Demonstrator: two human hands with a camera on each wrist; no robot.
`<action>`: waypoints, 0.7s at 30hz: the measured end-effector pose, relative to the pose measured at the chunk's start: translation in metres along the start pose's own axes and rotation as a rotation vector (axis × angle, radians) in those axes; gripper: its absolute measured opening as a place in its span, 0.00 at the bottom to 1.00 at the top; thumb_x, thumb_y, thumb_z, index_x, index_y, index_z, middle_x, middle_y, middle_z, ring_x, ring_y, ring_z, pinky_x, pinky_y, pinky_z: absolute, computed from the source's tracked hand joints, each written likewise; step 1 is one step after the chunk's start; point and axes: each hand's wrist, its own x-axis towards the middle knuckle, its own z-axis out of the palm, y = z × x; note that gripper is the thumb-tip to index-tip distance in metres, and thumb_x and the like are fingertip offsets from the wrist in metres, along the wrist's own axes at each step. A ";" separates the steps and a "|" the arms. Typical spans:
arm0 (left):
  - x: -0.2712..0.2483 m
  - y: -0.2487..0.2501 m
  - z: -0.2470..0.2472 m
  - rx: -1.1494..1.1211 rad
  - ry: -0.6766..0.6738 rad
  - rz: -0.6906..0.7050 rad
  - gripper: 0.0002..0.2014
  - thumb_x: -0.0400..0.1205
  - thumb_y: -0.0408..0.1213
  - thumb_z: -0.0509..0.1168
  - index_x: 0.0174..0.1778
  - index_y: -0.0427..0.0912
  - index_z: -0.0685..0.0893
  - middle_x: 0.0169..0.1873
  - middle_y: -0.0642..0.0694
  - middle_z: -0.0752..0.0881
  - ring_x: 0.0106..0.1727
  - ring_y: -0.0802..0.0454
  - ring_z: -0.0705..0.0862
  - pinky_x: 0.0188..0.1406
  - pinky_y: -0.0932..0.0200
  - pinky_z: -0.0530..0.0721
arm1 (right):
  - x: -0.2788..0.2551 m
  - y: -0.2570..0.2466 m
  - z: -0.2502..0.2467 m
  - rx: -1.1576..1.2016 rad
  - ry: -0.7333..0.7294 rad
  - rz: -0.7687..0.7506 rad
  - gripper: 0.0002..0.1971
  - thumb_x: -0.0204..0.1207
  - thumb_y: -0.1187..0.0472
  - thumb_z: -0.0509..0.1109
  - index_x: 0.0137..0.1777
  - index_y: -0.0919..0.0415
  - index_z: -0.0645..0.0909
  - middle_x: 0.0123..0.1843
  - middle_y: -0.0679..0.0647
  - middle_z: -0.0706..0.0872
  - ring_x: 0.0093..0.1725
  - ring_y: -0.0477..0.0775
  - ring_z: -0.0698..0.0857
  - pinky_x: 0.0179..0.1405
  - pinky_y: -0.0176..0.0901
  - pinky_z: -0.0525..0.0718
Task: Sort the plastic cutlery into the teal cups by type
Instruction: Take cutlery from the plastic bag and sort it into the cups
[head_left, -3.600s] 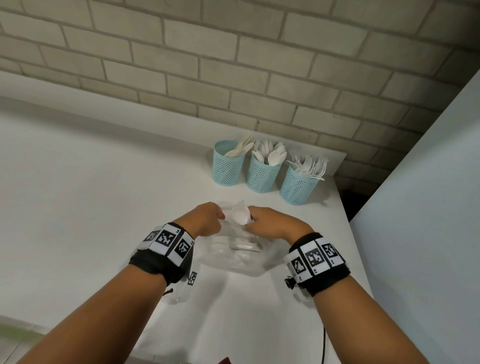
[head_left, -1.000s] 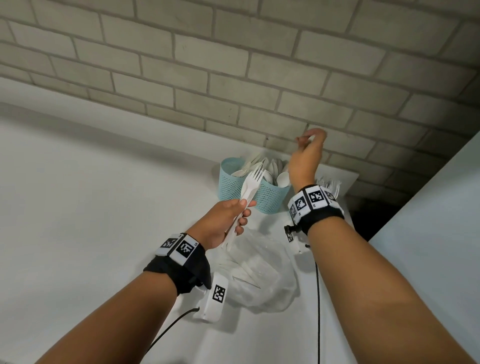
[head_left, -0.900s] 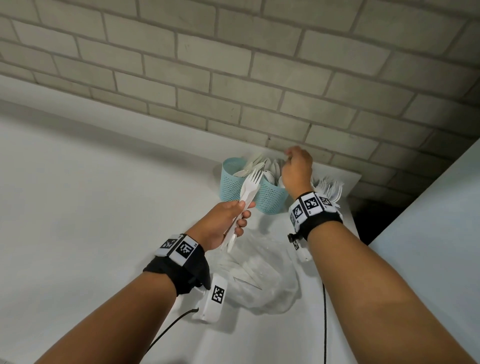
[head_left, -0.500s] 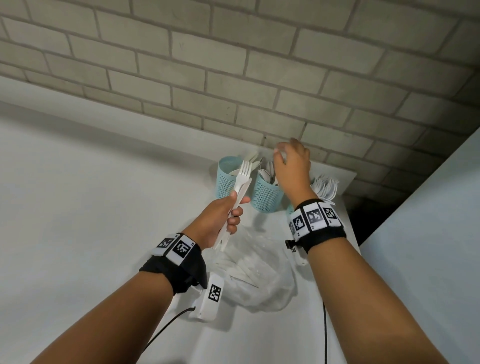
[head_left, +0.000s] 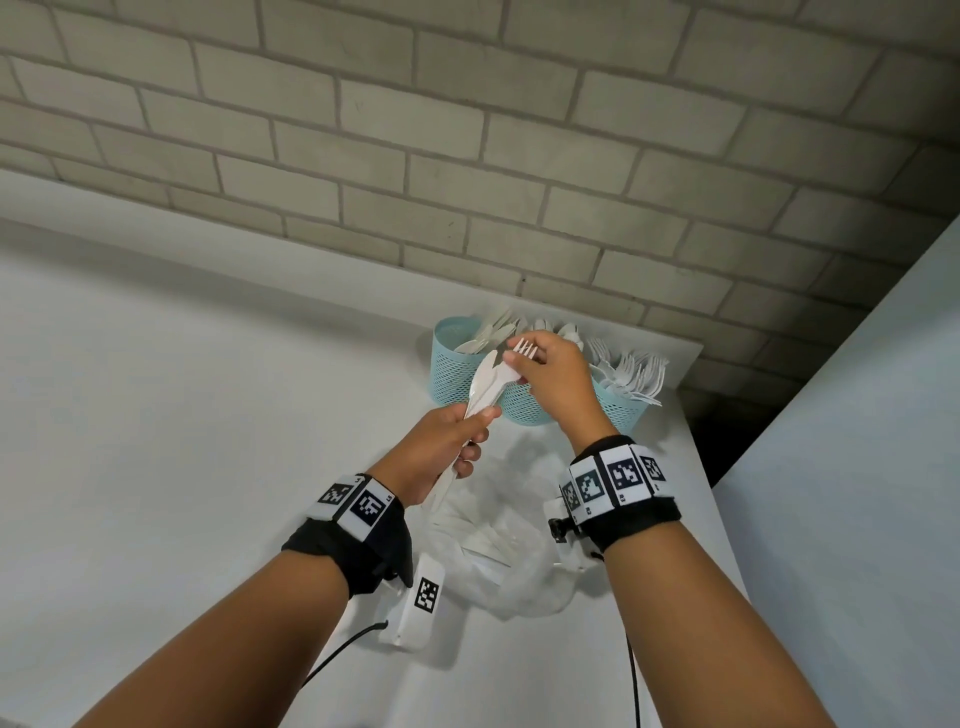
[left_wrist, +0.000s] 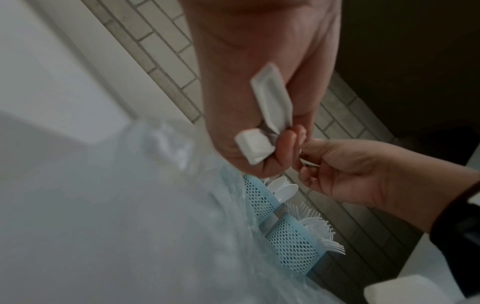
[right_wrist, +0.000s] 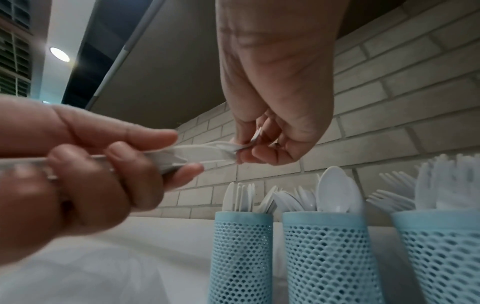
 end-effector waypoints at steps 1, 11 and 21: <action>0.000 0.000 0.000 0.023 -0.007 0.002 0.12 0.83 0.42 0.62 0.59 0.42 0.79 0.30 0.52 0.70 0.25 0.60 0.66 0.25 0.68 0.65 | 0.001 0.001 -0.003 0.016 0.035 0.000 0.08 0.77 0.67 0.69 0.54 0.66 0.83 0.48 0.58 0.87 0.38 0.47 0.83 0.27 0.22 0.77; 0.004 -0.002 0.000 0.041 0.038 -0.014 0.13 0.87 0.40 0.55 0.61 0.41 0.80 0.32 0.50 0.71 0.28 0.58 0.68 0.24 0.68 0.67 | 0.007 0.006 -0.025 0.136 0.293 0.087 0.08 0.82 0.62 0.64 0.52 0.65 0.82 0.35 0.52 0.82 0.27 0.46 0.79 0.21 0.23 0.74; 0.007 0.001 -0.003 -0.135 -0.026 -0.065 0.19 0.88 0.48 0.48 0.60 0.42 0.80 0.28 0.51 0.67 0.22 0.61 0.63 0.20 0.70 0.62 | 0.014 -0.012 -0.084 0.060 0.847 -0.171 0.14 0.83 0.57 0.61 0.62 0.59 0.84 0.56 0.52 0.85 0.50 0.43 0.82 0.49 0.22 0.77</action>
